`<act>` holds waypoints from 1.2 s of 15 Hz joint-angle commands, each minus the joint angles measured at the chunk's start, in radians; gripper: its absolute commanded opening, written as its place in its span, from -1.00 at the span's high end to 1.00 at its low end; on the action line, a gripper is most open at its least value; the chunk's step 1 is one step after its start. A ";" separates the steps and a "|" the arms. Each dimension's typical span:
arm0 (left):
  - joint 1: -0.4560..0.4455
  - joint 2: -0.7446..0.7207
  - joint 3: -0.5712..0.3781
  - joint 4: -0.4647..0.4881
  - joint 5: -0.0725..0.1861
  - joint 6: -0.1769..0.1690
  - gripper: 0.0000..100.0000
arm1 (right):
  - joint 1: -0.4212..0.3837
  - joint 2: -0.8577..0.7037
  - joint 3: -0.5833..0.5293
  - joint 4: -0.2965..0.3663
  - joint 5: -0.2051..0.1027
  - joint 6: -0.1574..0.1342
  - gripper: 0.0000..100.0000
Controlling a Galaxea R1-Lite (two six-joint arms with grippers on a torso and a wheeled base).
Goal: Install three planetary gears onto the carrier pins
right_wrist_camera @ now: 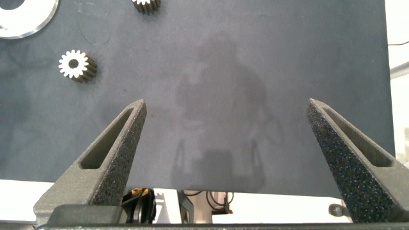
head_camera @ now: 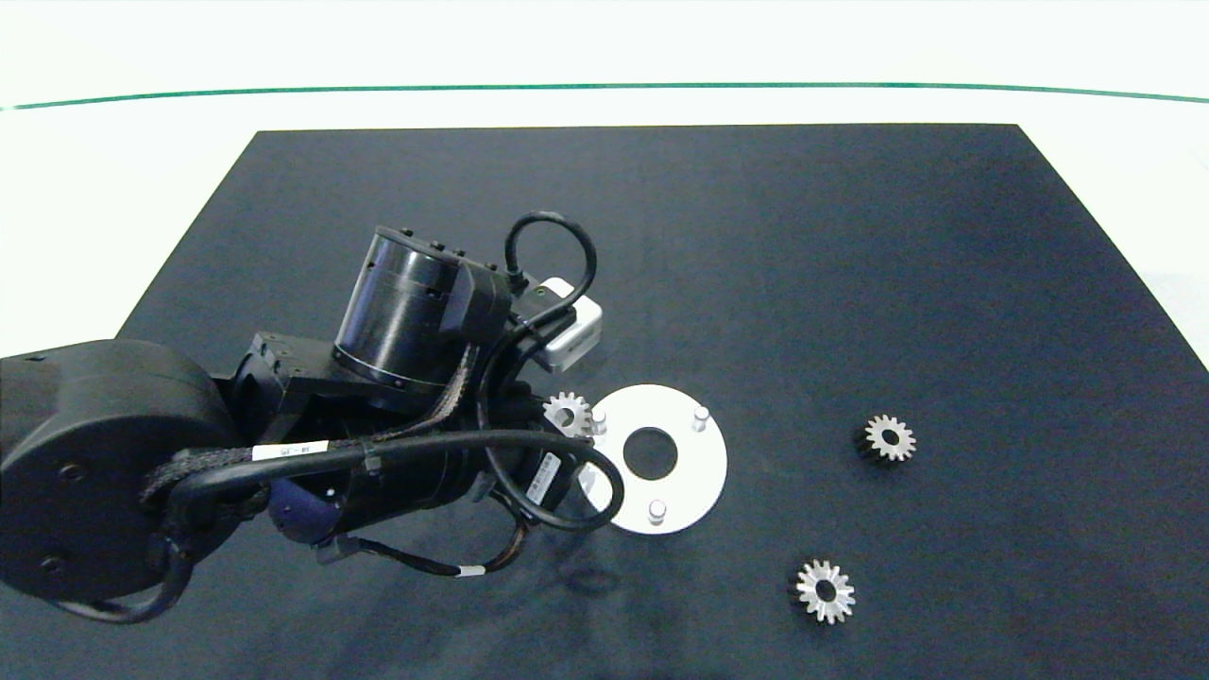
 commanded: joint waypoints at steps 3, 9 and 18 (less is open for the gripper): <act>-0.037 0.058 -0.047 -0.002 0.028 0.004 0.98 | 0.001 0.005 -0.001 0.003 0.000 0.000 -1.00; -0.029 0.114 -0.089 -0.004 0.031 0.012 0.98 | 0.002 0.008 -0.003 0.003 0.000 0.000 -1.00; -0.012 0.127 -0.103 -0.004 0.029 0.046 0.98 | 0.002 0.008 -0.003 0.003 0.000 0.000 -1.00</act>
